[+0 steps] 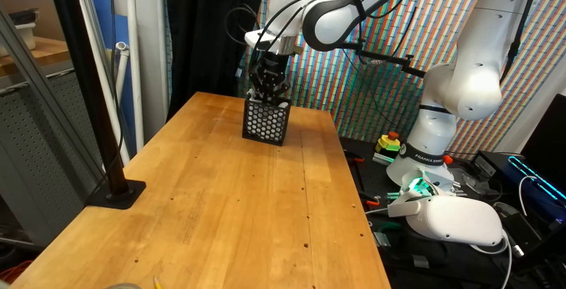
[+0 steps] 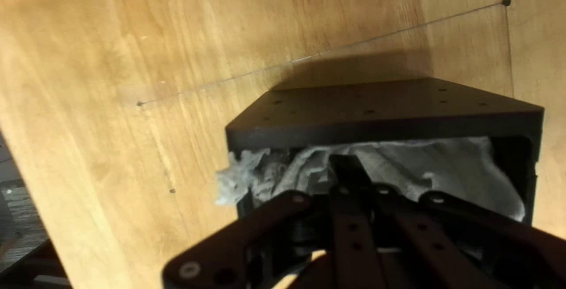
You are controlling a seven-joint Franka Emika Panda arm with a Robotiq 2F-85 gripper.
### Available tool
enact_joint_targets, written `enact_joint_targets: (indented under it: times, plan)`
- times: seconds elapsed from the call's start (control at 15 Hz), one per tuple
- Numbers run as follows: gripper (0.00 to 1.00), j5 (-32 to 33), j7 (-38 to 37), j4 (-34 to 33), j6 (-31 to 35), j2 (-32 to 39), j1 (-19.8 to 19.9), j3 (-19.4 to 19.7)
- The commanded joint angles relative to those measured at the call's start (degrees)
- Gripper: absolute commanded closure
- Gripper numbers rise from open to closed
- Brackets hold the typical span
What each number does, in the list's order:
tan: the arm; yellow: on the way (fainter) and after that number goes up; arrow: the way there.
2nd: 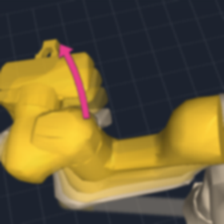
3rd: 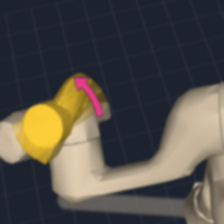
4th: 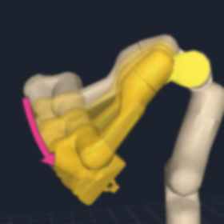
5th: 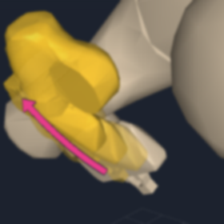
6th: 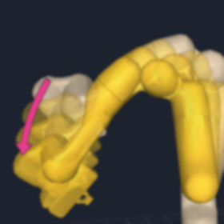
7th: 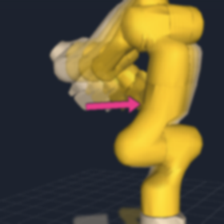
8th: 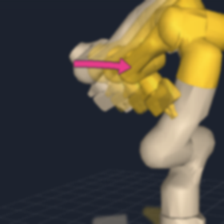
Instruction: Put the towel inside the black object
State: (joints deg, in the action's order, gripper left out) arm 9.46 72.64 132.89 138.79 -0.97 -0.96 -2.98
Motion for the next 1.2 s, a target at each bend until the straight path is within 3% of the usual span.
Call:
enact_joint_targets:
  times: [0.0, 0.27, 0.8, 0.87, 1.0, 1.13]
  plan:
    - [0.96, 7.1, -5.0, 0.2, -2.2, -6.3, -0.8, 0.0]
    - [0.96, 11.0, -6.5, -1.7, -3.7, -8.3, -0.6, 0.6]
    - [0.93, 7.5, -3.9, -6.7, -1.3, -3.6, -1.3, 1.5]
    - [0.91, 7.0, -3.9, -7.1, -1.1, -2.9, -1.3, 1.4]
    - [0.67, 5.8, -3.5, -7.7, -0.5, -1.2, -1.4, 1.3]
    - [0.60, 4.4, -3.0, -8.7, -0.2, 0.4, -1.4, 1.0]
